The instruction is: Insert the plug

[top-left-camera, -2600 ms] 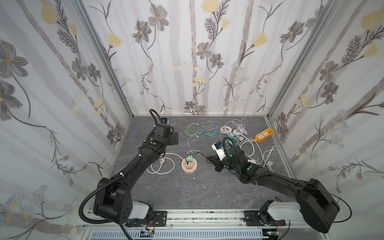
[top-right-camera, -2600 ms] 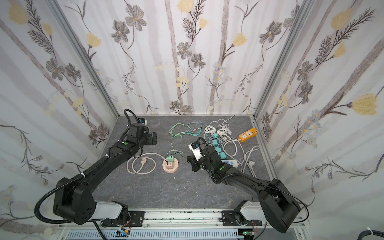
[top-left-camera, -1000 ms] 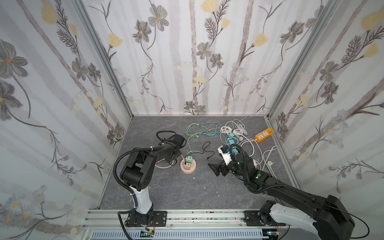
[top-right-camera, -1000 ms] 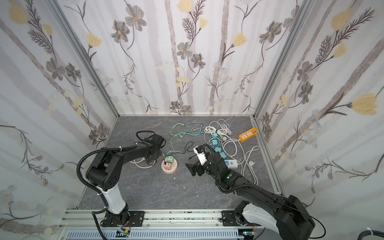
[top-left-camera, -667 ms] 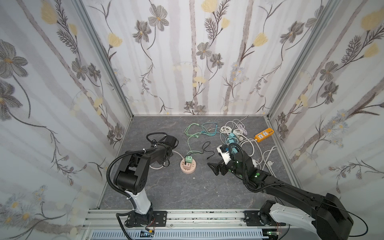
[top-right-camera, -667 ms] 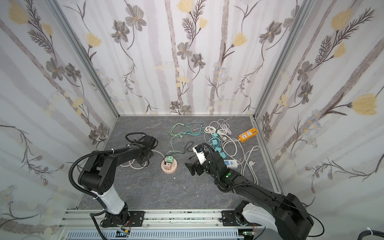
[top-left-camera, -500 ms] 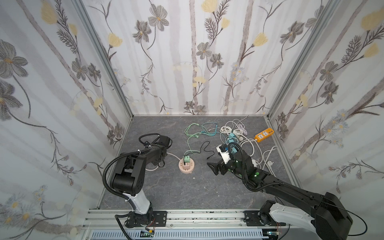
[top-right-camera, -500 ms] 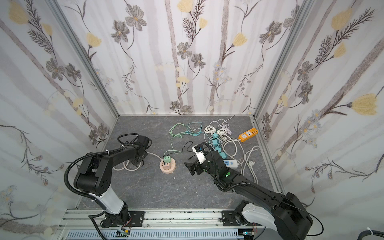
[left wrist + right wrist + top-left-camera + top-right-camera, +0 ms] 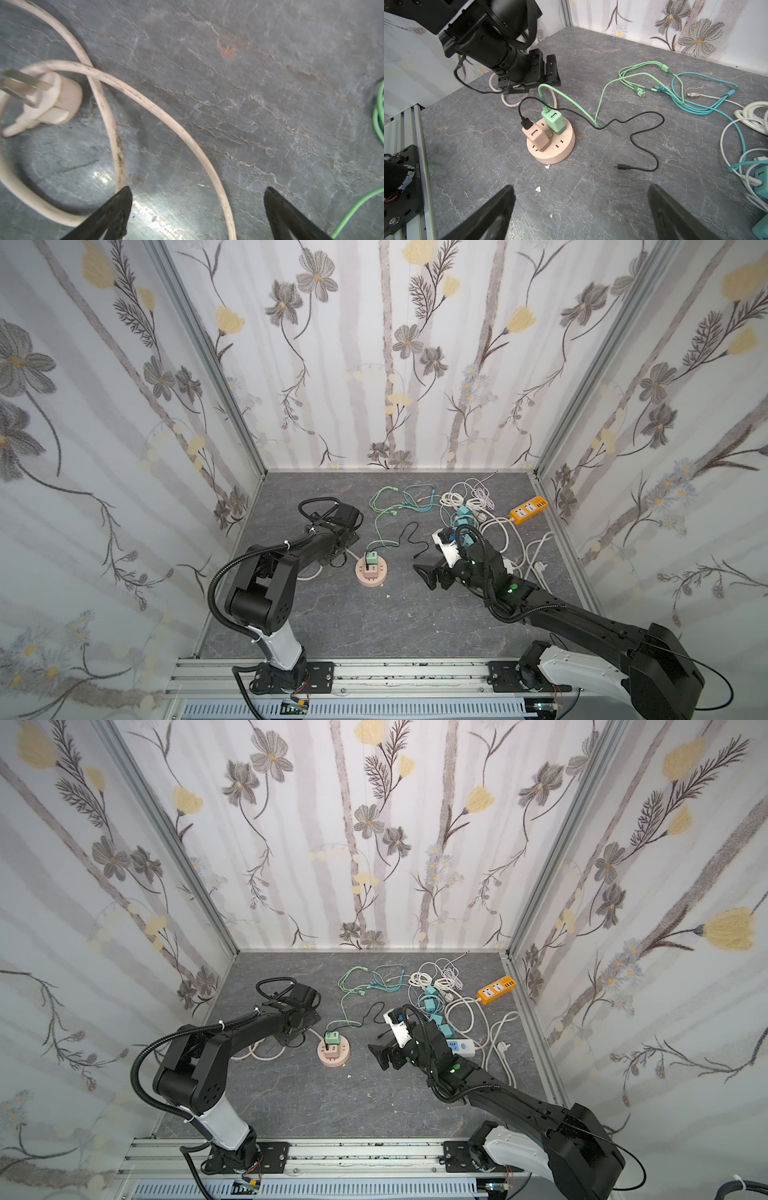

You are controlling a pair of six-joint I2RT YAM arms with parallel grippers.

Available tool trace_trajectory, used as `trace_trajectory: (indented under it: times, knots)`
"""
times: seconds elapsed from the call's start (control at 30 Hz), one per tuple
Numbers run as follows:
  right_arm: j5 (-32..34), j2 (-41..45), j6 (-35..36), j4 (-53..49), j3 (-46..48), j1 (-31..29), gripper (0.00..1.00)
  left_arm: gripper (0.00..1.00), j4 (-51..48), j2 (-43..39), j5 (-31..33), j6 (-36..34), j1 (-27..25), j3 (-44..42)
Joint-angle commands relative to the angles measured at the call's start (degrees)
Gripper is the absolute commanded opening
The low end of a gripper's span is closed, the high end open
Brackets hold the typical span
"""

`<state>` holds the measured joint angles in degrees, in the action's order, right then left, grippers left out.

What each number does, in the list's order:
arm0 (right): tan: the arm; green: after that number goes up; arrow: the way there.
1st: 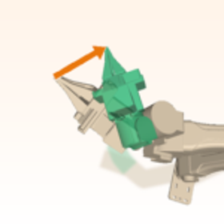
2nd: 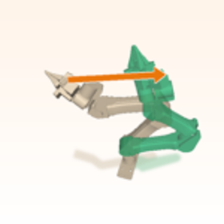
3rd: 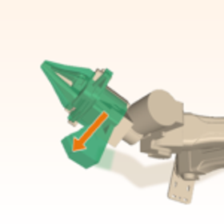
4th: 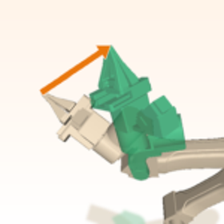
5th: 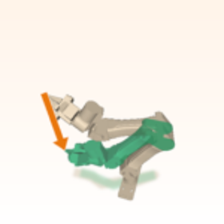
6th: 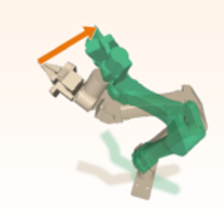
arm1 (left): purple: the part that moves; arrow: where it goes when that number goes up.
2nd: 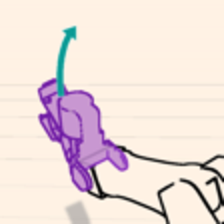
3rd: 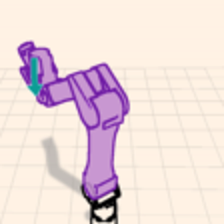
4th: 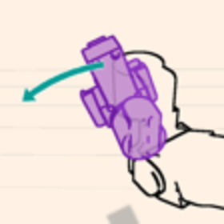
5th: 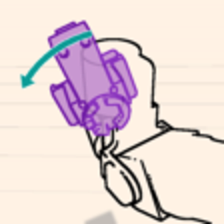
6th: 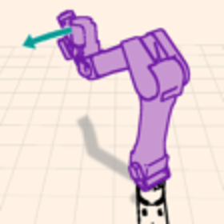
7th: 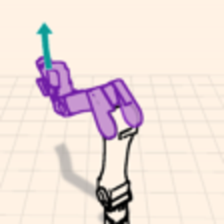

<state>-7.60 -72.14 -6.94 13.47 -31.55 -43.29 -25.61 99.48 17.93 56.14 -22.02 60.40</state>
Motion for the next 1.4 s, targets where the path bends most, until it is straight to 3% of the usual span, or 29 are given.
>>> trace_trajectory:
  times: [0.0,0.2,0.23,0.3,0.37,0.4,0.6,0.8,1.07,1.37]
  knots:
    - [-0.7,0.97,0.66,2.51,0.48,-0.13,0.99,1.0,-3.19,2.23,1.96,2.19,-0.13,1.53]
    - [0.2,2.09,0.52,2.79,1.36,-0.13,0.99,1.0,-3.04,8.33,-2.25,0.09,-0.29,4.37]
    - [0.29,2.18,0.52,2.73,1.32,-0.11,0.99,0.94,-2.72,8.59,-2.59,0.42,-0.31,4.18]
    - [0.47,2.15,0.44,2.86,1.34,-0.22,0.99,0.69,-2.14,8.54,-3.04,1.05,-0.3,3.61]
    - [0.61,2.08,0.43,2.88,1.37,-0.22,0.99,0.22,-2.31,8.07,-2.4,1.46,-0.28,3.16]
    - [0.48,1.96,0.39,3.02,1.34,-0.17,0.99,0.11,-2.65,7.88,-1.95,1.47,-0.16,3.06]
    - [0.26,1.39,0.96,2.51,0.59,-0.22,0.99,0.0,-3.91,5.52,1.51,-1.16,2.54,2.13]
    - [1.56,1.48,0.88,2.1,0.38,-0.29,0.99,0.0,-4.65,3.22,6.1,-11.17,8.05,2.52]
    - [3.38,1.13,1.2,-0.07,-0.88,-0.31,0.99,0.0,-2.44,1.27,7.82,-13.04,17.98,1.75]
    - [5.09,0.51,1.0,-2.39,-2.92,-0.3,0.99,0.0,-0.62,6.9,1.27,-11.83,28.1,8.11]
